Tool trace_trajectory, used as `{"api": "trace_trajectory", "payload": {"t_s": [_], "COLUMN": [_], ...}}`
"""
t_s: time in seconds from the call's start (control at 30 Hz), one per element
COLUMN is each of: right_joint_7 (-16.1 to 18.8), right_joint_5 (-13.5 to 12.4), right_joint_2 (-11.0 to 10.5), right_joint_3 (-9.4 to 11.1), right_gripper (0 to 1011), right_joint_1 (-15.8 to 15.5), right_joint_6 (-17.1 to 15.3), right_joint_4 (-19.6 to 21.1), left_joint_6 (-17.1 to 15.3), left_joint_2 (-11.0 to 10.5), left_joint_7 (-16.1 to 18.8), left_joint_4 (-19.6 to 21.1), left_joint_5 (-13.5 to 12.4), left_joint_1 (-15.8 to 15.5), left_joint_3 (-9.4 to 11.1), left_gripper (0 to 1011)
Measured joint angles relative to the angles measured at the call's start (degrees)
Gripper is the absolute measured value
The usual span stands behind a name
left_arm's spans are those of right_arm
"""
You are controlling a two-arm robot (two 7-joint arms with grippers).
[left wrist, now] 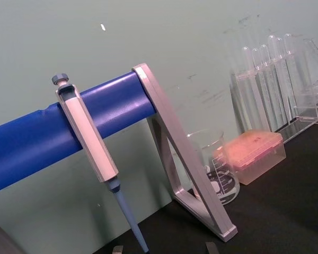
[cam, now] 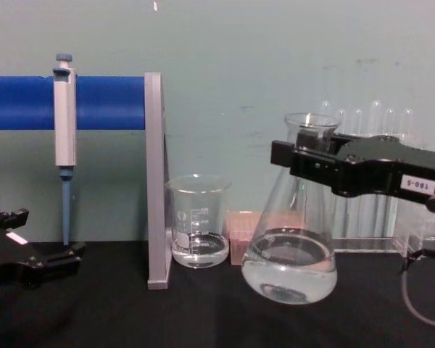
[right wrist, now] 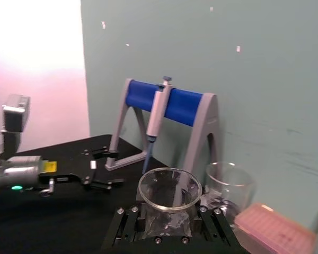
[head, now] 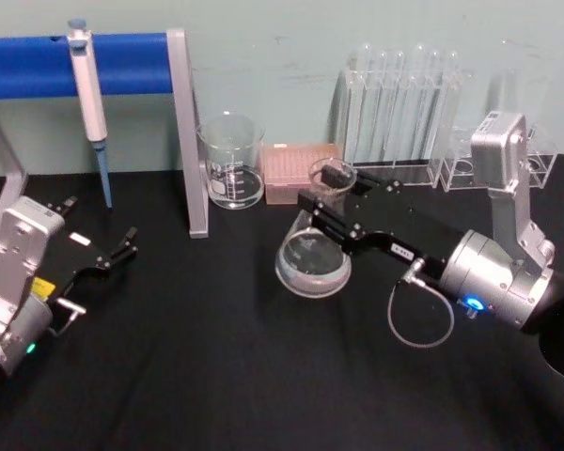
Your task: Grasp the erlenmeyer flask with one hand, shake it three times, then place it back.
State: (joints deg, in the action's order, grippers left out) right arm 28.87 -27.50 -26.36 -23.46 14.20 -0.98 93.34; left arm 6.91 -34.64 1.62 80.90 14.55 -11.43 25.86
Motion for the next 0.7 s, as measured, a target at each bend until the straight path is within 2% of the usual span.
{"api": "trace_trajectory", "payload": {"t_s": [0.33,0.7], "right_joint_7": [3.14,7.77], "right_joint_5": [-1.48,-3.35], "right_joint_2": [-1.00,-2.84], "right_joint_3": [-1.86,-4.84], "right_gripper": [450,450], "right_joint_1": [0.43,1.34], "right_joint_6": [0.83,2.15], "right_joint_4": [0.11,0.52], "left_joint_6": [0.00,0.00], "left_joint_2": [0.00,0.00], "left_joint_7": [0.00,0.00], "left_joint_4": [0.00,0.00], "left_joint_5": [0.00,0.00], "left_joint_1": [0.00,0.00], "left_joint_3": [0.00,0.00], "left_gripper": [1001,1001]}}
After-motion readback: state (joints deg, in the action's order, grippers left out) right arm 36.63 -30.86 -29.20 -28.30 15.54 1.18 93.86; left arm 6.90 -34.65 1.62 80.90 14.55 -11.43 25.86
